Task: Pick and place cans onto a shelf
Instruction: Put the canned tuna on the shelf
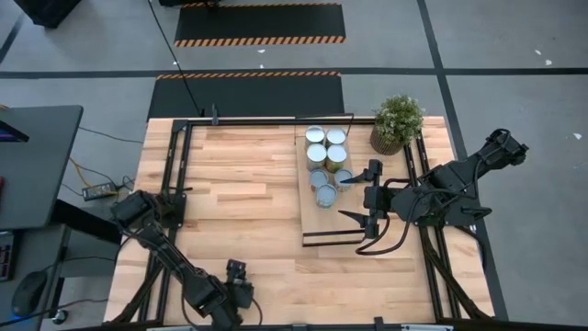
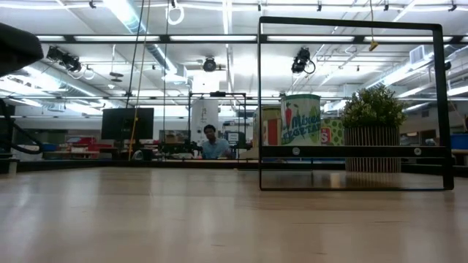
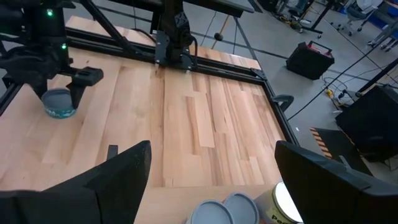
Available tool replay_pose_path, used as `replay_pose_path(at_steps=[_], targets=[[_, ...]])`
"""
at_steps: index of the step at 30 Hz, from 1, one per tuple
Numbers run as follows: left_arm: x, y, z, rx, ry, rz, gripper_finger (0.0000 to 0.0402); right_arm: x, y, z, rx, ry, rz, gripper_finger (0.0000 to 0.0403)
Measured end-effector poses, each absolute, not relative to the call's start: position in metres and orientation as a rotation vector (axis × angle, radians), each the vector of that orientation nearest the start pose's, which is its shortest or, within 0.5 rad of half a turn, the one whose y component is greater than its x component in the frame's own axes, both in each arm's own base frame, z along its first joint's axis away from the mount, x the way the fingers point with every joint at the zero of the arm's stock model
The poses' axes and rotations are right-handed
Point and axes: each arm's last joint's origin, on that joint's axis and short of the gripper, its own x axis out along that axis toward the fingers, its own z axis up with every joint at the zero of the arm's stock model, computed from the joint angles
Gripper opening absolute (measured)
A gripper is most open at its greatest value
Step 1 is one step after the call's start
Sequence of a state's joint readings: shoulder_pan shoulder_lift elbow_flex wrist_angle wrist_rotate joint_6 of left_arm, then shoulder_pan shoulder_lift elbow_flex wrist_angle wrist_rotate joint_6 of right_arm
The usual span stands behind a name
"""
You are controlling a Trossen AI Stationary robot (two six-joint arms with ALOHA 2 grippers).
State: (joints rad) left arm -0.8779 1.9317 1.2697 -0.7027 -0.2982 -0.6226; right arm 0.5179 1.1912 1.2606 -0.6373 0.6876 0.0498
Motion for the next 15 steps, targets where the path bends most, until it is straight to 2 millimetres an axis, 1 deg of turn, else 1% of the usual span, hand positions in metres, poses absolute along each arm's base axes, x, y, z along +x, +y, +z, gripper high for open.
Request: replay_pose_path(at_steps=[5,8,10,13,15], targets=[[0.243,-0.262,0.154,0.243,1.252,-0.068,0.0310,0.216,0.102,0.377,-0.274,0.464,-0.176,0.0350],[0.249,-0.247,0.159,0.305,1.265,-0.028,0.0307,0.216,0.102,0.377,-0.276,0.464,-0.174,0.0350],[0.255,-0.233,0.168,0.335,1.259,0.005,0.0307,0.216,0.102,0.377,-0.275,0.464,-0.174,0.0350],[0.260,-0.206,0.189,0.411,1.258,0.071,0.0307,0.216,0.102,0.377,-0.274,0.462,-0.174,0.0350],[0.263,-0.188,0.205,0.446,1.227,0.111,0.0306,0.216,0.102,0.377,-0.274,0.462,-0.174,0.0350]])
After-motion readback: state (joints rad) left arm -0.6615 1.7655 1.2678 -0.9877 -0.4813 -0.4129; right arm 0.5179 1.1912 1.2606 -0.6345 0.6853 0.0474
